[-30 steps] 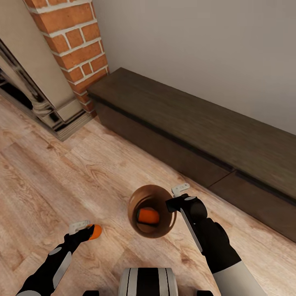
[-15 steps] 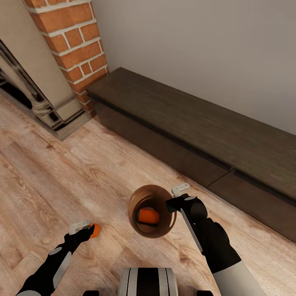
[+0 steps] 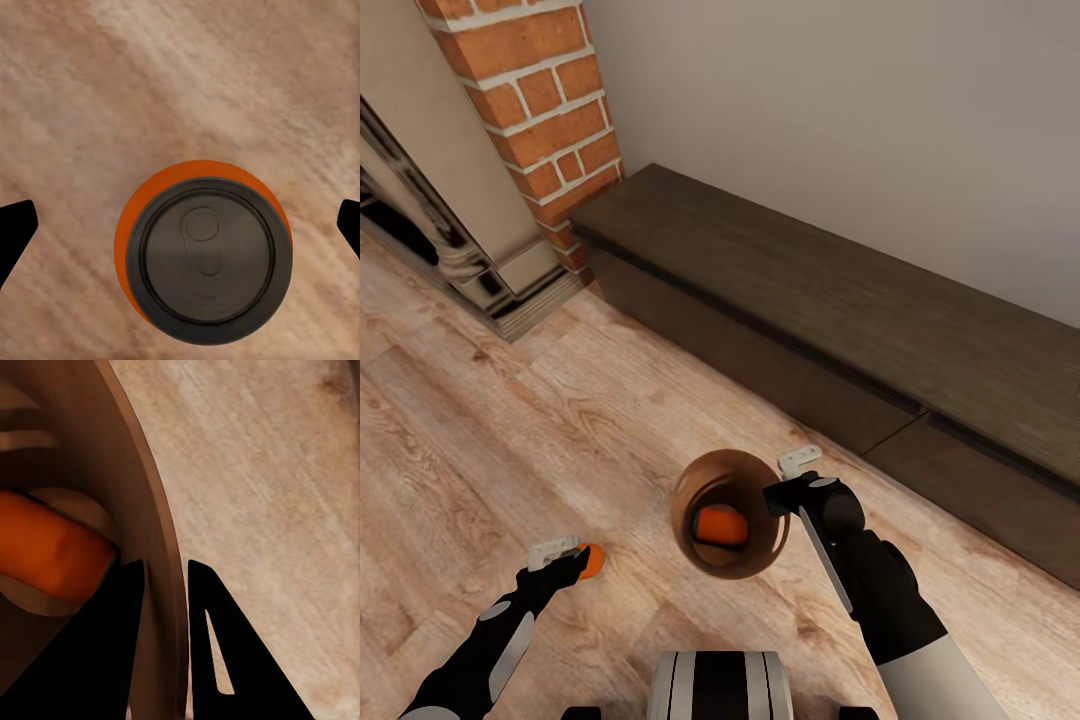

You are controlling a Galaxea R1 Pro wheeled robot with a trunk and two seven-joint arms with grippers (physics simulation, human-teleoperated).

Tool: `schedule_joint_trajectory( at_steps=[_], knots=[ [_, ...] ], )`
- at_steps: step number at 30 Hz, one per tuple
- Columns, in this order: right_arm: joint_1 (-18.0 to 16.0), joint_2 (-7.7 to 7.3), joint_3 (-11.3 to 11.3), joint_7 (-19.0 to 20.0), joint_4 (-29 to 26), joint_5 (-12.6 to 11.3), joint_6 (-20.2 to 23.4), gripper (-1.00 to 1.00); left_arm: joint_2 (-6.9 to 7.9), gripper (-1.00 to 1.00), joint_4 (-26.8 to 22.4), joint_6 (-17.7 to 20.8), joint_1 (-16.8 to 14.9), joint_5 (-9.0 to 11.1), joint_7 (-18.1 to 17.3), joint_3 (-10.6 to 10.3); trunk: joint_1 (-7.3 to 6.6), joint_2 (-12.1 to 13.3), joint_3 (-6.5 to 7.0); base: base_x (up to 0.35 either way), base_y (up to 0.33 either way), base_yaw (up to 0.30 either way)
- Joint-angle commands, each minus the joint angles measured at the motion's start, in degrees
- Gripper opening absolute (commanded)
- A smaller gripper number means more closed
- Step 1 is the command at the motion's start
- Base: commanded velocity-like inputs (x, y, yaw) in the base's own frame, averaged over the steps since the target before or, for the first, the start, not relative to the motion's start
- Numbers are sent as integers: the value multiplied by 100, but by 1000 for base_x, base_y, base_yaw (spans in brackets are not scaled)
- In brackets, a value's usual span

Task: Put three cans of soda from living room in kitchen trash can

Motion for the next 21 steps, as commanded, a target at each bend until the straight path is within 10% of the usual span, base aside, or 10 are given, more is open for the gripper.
schedule_joint_trajectory(
  at_steps=[1,21],
  knots=[
    [-1,0,4,3,-1,-110,-1,-100,0,100,0,0,0,0,0,0,0,0,0,0,0,0],
    [-1,3,4,3,-1,-110,-1,-100,0,100,0,3,0,0,0,0,153,-281,-125,0,0,0]
  ],
)
